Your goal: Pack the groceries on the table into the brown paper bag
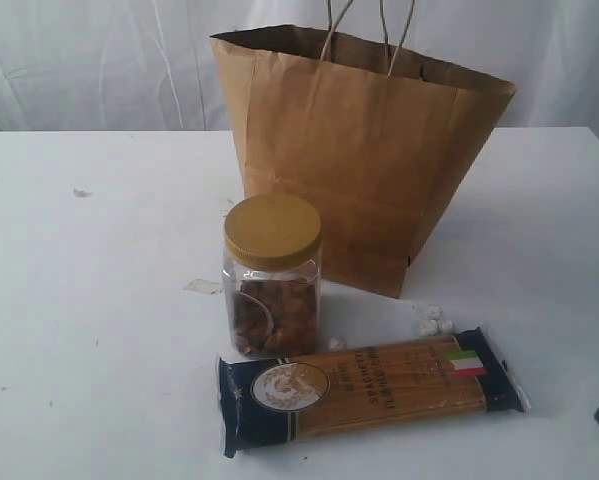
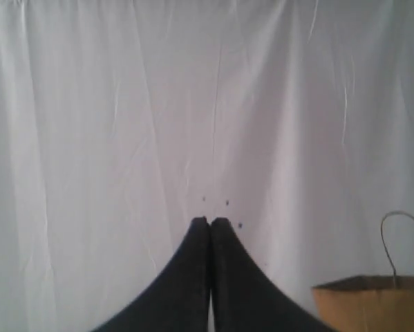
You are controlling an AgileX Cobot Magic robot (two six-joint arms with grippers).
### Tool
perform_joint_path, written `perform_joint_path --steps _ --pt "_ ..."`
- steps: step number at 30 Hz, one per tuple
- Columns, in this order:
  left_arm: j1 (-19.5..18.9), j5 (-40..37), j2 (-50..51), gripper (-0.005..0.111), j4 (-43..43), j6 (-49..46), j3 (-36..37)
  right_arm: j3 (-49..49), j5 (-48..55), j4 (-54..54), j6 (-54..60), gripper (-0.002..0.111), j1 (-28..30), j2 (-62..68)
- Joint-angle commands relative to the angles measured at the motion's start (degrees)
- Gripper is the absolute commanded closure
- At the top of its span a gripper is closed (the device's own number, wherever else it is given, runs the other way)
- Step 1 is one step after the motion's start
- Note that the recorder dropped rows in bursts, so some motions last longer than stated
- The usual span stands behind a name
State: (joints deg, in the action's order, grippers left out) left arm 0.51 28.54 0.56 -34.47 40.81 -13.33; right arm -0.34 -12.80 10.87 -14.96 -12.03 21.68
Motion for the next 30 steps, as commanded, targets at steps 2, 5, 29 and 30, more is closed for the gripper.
perform_joint_path --steps 2,5,29,30 --pt "0.18 -11.95 6.16 0.107 0.25 4.78 -12.47 0.34 9.74 0.09 -0.19 0.108 0.07 -0.38" --pt "0.18 -14.59 12.22 0.107 0.25 6.09 -19.09 0.34 9.5 0.09 -0.19 0.108 0.07 -0.38" --pt "0.18 -42.81 74.27 0.107 -35.96 13.1 -32.02 0.34 9.49 0.09 -0.31 0.108 0.07 -0.38" --pt "0.18 -43.07 74.27 0.107 -33.57 10.87 -32.02 0.34 9.49 0.09 -0.31 0.108 0.07 -0.38"
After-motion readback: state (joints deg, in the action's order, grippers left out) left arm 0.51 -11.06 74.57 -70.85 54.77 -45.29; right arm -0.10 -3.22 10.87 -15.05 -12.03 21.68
